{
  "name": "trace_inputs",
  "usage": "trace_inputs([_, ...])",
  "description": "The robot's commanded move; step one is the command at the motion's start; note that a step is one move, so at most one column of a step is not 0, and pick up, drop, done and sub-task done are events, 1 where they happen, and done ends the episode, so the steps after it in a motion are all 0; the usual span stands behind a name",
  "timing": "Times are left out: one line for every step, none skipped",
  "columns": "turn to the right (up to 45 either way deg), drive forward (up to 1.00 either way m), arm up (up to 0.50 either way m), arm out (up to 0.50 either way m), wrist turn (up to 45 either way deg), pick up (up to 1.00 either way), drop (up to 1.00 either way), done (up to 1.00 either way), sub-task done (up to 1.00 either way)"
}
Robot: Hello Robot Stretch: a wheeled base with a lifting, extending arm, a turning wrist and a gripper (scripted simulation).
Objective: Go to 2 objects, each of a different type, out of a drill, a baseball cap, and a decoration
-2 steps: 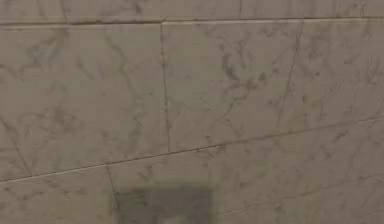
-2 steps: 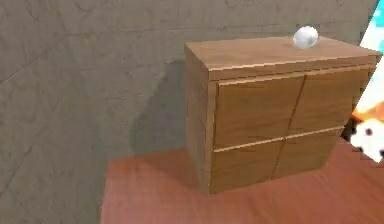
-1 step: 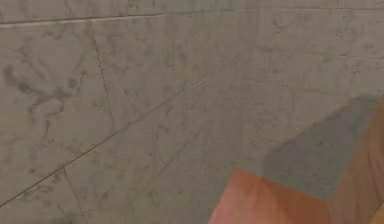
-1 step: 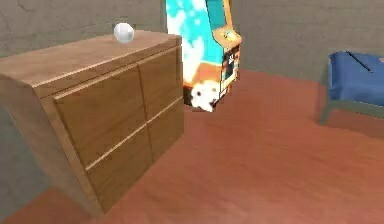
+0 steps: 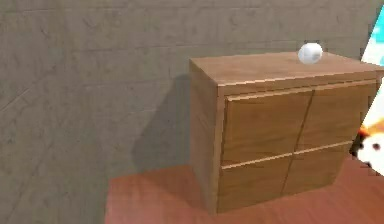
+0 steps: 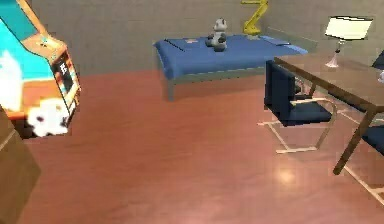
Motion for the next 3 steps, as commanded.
trace_inputs([33.0, 0.00, 0.00, 0.00, 0.0, 0.00, 0.00, 0.00, 0.00])
trace_inputs([0.0, 0.15, 0.00, 0.00, 0.0, 0.00, 0.00, 0.00, 0.00])
trace_inputs([45.0, 0.00, 0.00, 0.00, 0.0, 0.00, 0.00, 0.00, 0.00])
